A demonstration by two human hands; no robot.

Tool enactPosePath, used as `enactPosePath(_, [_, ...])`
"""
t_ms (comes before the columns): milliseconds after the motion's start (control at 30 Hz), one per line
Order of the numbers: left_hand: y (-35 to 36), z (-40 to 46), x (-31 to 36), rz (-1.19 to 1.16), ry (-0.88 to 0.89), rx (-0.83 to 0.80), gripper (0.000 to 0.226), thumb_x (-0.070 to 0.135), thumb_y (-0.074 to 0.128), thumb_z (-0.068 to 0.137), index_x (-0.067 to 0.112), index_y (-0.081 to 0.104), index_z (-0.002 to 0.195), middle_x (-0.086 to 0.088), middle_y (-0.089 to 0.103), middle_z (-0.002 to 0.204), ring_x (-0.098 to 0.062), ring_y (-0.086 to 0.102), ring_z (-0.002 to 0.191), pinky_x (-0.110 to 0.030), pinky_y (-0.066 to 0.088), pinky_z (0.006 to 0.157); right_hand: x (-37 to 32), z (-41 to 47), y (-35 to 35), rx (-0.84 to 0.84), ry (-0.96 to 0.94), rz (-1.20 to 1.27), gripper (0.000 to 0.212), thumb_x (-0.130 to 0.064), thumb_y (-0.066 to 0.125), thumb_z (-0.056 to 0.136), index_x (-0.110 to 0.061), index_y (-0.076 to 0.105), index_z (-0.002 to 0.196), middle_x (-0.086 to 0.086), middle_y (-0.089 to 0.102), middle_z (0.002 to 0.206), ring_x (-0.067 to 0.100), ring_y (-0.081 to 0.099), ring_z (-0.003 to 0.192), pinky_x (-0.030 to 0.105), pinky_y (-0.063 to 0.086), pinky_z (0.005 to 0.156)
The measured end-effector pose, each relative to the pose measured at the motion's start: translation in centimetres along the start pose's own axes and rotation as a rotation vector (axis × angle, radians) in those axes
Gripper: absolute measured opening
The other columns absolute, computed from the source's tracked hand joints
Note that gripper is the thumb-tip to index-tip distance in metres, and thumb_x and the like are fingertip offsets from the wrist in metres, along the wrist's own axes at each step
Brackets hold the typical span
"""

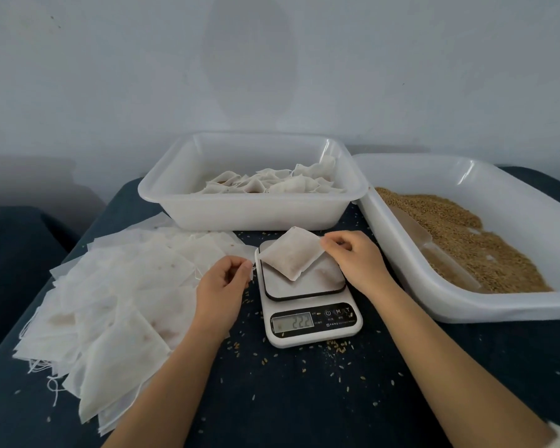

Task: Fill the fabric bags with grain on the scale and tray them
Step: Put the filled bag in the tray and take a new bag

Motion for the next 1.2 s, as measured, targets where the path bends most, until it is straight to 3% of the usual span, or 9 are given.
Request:
enactPosePath(200, [0.0,-0.2,0.0,-0.022,-0.008,-0.007,0.015,0.027,0.057,0.09,0.03,0.063,0.077,0.02,0.06,0.062,0.006,0.052,0.058,-0.018,0.039,0.062,-1.0,2.0,1.7,-0.181,0.093,-0.165,0.01,-0.034,0.065,0.087,-0.025,0.068,0.083,-0.008,0.064,0.09,0.005,0.058,0.081,0.018,0.043,0.065])
enactPosePath(333, [0.2,-0.2,-0.1,-0.057,-0.018,-0.02,0.015,0.027,0.057,0.09,0.03,0.064,0.077,0.018,0.062,0.064,0.005,0.054,0.06,-0.02,0.041,0.065,-2.7,2.6,1.7,-0.191,0.09,-0.259,0.01,-0.026,0.067,0.085,-0.02,0.065,0.078,-0.006,0.061,0.079,0.008,0.055,0.072,0.023,0.045,0.065])
enactPosePath(533, [0.1,-0.3,-0.3,-0.066,-0.035,-0.026,0.015,0.027,0.058,0.089,0.03,0.065,0.076,0.016,0.064,0.067,0.003,0.056,0.062,-0.02,0.042,0.066,-6.6,2.9,2.5,-0.313,0.058,-0.111,0.014,-0.013,0.072,0.082,-0.021,0.06,0.082,-0.002,0.063,0.089,0.01,0.06,0.079,0.021,0.052,0.068])
enactPosePath(733, [0.3,0.7,-0.5,-0.034,-0.142,-0.066,0.017,0.027,0.058,0.088,0.026,0.065,0.073,0.012,0.062,0.06,-0.003,0.056,0.061,-0.024,0.045,0.064,-11.6,4.0,3.6,-0.526,-0.042,-0.415,0.046,-0.016,0.074,0.081,-0.019,0.061,0.125,-0.008,0.06,0.102,0.011,0.058,0.1,0.025,0.045,0.091])
enactPosePath(800, [0.4,1.7,-0.2,-0.016,-0.171,-0.113,0.016,0.024,0.057,0.089,0.021,0.066,0.075,0.007,0.064,0.063,-0.01,0.059,0.064,-0.031,0.051,0.069,-13.8,4.7,3.6,-0.576,-0.097,-0.556,0.032,-0.018,0.072,0.083,-0.02,0.069,0.114,-0.009,0.064,0.105,0.011,0.058,0.104,0.029,0.045,0.096])
enactPosePath(867, [-0.4,2.9,0.4,0.011,-0.143,-0.102,0.015,0.022,0.056,0.09,0.02,0.065,0.077,0.004,0.065,0.067,-0.013,0.061,0.068,-0.03,0.051,0.07,-16.1,5.9,2.8,-0.571,-0.143,-0.599,0.018,-0.019,0.07,0.084,-0.023,0.073,0.102,-0.013,0.066,0.095,0.006,0.059,0.094,0.027,0.046,0.087])
enactPosePath(967, [-1.6,4.6,1.2,0.198,-0.027,-0.078,0.017,0.022,0.055,0.09,0.024,0.061,0.074,0.006,0.064,0.071,-0.011,0.059,0.071,-0.021,0.043,0.063,-18.7,8.8,0.8,-0.484,-0.165,-0.495,0.01,-0.018,0.069,0.085,-0.028,0.069,0.083,-0.014,0.064,0.079,-0.006,0.057,0.063,0.015,0.042,0.058])
enactPosePath(1033, [-1.9,5.3,1.6,0.357,0.056,-0.096,0.017,0.023,0.054,0.09,0.024,0.059,0.074,0.008,0.062,0.071,-0.006,0.056,0.069,-0.017,0.039,0.059,-18.8,10.9,-0.1,-0.424,-0.084,-0.275,0.01,-0.013,0.067,0.087,-0.022,0.067,0.084,-0.005,0.065,0.079,-0.004,0.06,0.053,0.013,0.043,0.049])
enactPosePath(1200, [-1.1,6.6,2.5,0.621,0.243,-0.158,0.01,0.025,0.051,0.091,0.024,0.061,0.09,0.011,0.059,0.088,-0.004,0.053,0.08,-0.019,0.043,0.072,-16.1,14.7,2.9,-0.368,0.139,0.391,0.012,0.003,0.057,0.092,-0.007,0.059,0.087,0.007,0.06,0.088,0.02,0.07,0.069,0.023,0.059,0.059])
Point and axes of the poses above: each hand's wrist, its own z-axis towards the middle knuckle, its own y-axis out of the palm, x = y × z, the point moved 9 cm from there along z, towards the middle knuckle
